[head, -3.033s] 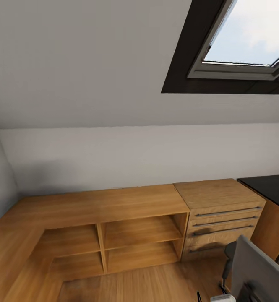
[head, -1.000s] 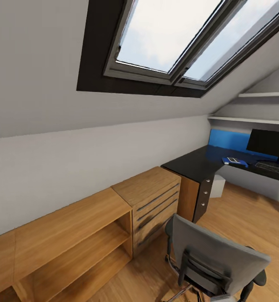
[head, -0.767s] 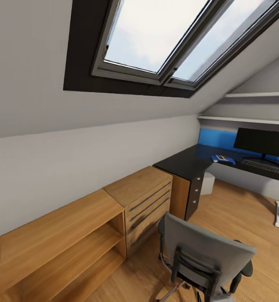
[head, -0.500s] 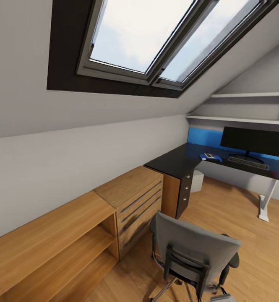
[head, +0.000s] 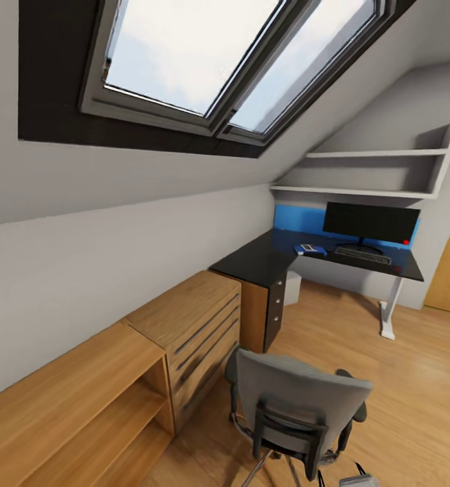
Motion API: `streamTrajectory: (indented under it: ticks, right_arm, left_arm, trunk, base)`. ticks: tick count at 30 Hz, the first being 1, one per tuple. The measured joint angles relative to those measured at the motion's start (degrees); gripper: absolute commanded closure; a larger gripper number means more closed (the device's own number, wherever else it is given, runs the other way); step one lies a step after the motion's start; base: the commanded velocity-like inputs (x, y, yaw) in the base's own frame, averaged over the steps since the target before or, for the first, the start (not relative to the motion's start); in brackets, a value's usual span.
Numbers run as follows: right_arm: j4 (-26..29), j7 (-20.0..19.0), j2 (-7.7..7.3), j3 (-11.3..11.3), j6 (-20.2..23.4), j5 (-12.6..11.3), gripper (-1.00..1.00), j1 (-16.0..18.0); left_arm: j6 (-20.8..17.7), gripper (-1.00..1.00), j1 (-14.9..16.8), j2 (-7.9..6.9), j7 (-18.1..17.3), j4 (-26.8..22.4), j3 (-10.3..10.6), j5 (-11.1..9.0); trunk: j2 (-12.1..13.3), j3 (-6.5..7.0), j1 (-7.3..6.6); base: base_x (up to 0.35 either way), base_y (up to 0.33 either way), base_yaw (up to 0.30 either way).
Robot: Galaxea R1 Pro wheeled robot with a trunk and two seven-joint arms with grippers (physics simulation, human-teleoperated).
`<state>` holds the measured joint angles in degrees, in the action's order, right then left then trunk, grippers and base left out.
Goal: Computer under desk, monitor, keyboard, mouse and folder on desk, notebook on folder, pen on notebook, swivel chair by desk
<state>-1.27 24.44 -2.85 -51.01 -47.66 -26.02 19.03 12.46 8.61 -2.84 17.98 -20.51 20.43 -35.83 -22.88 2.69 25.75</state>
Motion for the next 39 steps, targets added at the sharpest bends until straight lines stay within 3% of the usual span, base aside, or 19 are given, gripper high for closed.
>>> streamTrajectory:
  ticks: [20,39]
  right_arm:
    - [0.00,0.00,0.00,0.00,-0.03,0.00,-1.00,0.00]
    - [0.00,-0.01,0.00,0.00,-0.03,-0.01,-1.00,0.00]
  left_arm:
    - [0.01,-1.00,0.00,0.00,0.04,0.00,0.00,0.00]
    - [-0.04,-1.00,0.00,0.00,0.03,0.00,0.00,0.00]
  trunk:
    - [0.00,0.00,0.00]
    - [0.00,0.00,0.01]
  base:
    - [0.066,0.127,-0.296]
    - [0.051,0.237,-0.294]
